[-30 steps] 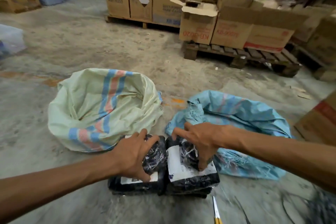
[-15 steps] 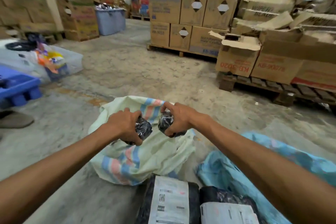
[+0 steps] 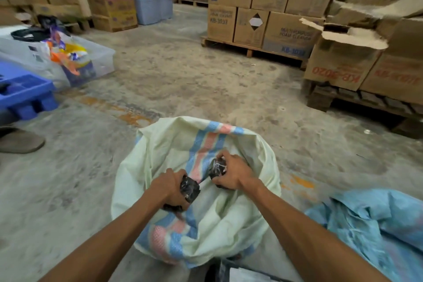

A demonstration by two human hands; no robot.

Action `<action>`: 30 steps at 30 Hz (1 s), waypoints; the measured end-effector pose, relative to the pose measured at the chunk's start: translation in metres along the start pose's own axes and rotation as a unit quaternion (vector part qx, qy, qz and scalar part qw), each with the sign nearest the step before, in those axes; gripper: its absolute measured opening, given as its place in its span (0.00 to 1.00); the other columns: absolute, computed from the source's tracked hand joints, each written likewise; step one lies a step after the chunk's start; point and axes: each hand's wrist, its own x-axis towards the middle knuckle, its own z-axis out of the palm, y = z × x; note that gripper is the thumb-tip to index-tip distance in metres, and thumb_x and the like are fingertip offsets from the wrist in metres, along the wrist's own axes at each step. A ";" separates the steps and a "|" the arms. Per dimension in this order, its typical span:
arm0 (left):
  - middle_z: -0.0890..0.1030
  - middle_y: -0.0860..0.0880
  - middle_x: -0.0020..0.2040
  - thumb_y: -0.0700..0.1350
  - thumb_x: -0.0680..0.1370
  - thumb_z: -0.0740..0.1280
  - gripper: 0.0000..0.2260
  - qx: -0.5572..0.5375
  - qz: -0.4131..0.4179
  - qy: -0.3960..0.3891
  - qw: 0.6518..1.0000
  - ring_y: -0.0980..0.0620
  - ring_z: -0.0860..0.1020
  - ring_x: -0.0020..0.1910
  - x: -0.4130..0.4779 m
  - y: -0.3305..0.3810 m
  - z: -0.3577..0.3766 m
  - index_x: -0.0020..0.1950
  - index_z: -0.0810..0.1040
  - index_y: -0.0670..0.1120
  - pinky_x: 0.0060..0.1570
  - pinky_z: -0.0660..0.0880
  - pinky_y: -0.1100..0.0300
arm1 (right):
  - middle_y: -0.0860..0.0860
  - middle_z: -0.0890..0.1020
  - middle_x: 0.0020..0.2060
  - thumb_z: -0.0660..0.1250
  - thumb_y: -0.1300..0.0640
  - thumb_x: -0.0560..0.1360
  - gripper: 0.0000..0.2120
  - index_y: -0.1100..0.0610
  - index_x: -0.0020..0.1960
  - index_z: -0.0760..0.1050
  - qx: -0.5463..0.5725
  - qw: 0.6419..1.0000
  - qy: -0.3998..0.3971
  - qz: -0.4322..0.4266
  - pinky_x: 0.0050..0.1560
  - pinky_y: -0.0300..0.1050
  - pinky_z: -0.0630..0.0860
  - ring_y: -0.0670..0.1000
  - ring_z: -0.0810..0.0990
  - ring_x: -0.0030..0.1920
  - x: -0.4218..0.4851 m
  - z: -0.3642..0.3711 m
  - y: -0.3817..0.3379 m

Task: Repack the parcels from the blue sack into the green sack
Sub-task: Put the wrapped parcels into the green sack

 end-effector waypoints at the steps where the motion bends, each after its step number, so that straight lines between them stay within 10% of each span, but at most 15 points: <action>1: 0.70 0.46 0.64 0.58 0.59 0.77 0.44 0.031 0.001 0.015 0.999 0.46 0.75 0.60 0.002 -0.004 0.006 0.72 0.64 0.55 0.58 0.76 0.52 | 0.53 0.76 0.61 0.73 0.43 0.63 0.36 0.45 0.68 0.65 -0.034 0.999 0.001 -0.015 0.61 0.52 0.76 0.58 0.77 0.60 0.002 0.004 0.003; 9: 0.48 0.39 0.79 0.59 0.69 0.74 0.52 0.124 -0.008 0.014 0.992 0.40 0.52 0.78 -0.007 -0.018 0.023 0.81 0.42 0.54 0.74 0.59 0.48 | 0.58 0.44 0.80 0.62 0.51 0.80 0.39 0.44 0.81 0.41 -0.225 0.970 -0.091 -0.003 0.76 0.56 0.60 0.62 0.58 0.77 -0.012 0.026 0.026; 16: 0.70 0.43 0.70 0.55 0.73 0.70 0.38 0.072 0.072 0.063 0.993 0.43 0.69 0.68 -0.054 0.034 -0.044 0.79 0.56 0.53 0.62 0.71 0.50 | 0.55 0.76 0.68 0.65 0.58 0.74 0.30 0.51 0.76 0.66 -0.099 0.990 -0.002 -0.101 0.65 0.48 0.74 0.57 0.74 0.68 -0.070 -0.062 -0.008; 21: 0.75 0.44 0.64 0.56 0.75 0.68 0.28 0.063 0.172 0.081 0.980 0.43 0.75 0.61 -0.129 0.103 -0.073 0.73 0.67 0.49 0.54 0.75 0.51 | 0.54 0.81 0.61 0.67 0.55 0.74 0.28 0.51 0.73 0.69 -0.090 0.985 0.033 -0.142 0.60 0.52 0.76 0.56 0.79 0.61 -0.161 -0.116 -0.005; 30: 0.70 0.39 0.73 0.68 0.80 0.50 0.35 0.004 -0.009 -0.116 0.993 0.41 0.71 0.70 -0.211 0.148 -0.017 0.73 0.69 0.42 0.64 0.68 0.56 | 0.59 0.72 0.70 0.60 0.41 0.77 0.31 0.58 0.74 0.65 -0.095 0.984 -0.043 0.144 0.62 0.50 0.72 0.60 0.73 0.68 -0.307 -0.092 0.078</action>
